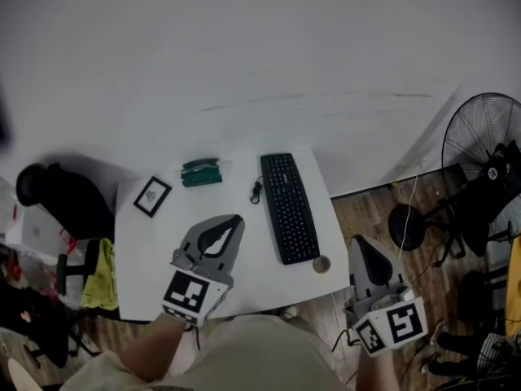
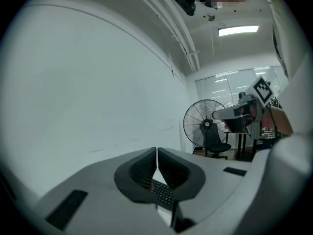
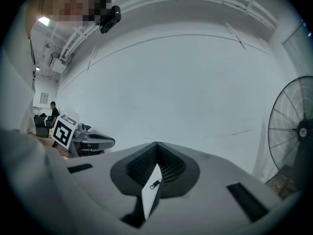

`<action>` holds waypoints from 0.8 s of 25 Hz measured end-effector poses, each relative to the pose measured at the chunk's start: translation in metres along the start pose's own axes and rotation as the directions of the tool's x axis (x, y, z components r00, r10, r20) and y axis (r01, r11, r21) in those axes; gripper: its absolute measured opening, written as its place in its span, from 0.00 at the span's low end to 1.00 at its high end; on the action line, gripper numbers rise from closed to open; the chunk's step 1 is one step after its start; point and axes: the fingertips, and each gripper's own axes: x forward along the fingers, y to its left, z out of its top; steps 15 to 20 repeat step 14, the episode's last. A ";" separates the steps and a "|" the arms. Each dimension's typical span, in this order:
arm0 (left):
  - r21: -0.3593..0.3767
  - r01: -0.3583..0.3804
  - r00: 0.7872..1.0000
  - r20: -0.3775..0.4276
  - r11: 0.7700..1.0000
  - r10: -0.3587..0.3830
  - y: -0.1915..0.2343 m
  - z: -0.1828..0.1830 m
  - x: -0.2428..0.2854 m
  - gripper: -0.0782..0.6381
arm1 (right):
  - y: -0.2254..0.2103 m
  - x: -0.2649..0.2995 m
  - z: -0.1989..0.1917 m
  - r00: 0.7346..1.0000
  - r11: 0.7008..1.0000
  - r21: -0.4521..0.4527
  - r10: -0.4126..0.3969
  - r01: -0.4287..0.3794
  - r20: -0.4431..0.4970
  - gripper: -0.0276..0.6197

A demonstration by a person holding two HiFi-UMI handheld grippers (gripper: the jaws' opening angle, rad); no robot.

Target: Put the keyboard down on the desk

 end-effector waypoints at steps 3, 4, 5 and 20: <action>-0.001 -0.003 1.000 0.008 1.000 0.003 -0.001 0.001 -0.005 0.15 | 0.004 -0.002 0.001 1.000 1.000 -0.006 -0.003 0.003 0.001 0.08; -0.002 -0.003 1.000 0.011 1.000 0.003 -0.001 0.001 -0.006 0.15 | 0.005 -0.003 0.001 1.000 1.000 -0.007 -0.003 0.003 0.001 0.08; -0.005 -0.004 1.000 0.013 1.000 0.004 -0.002 0.001 -0.007 0.15 | 0.006 -0.003 0.001 1.000 1.000 -0.009 -0.005 0.005 -0.001 0.08; -0.022 0.000 1.000 0.008 1.000 0.000 0.001 0.002 -0.012 0.15 | 0.014 -0.004 0.000 1.000 1.000 0.002 0.006 -0.006 -0.008 0.08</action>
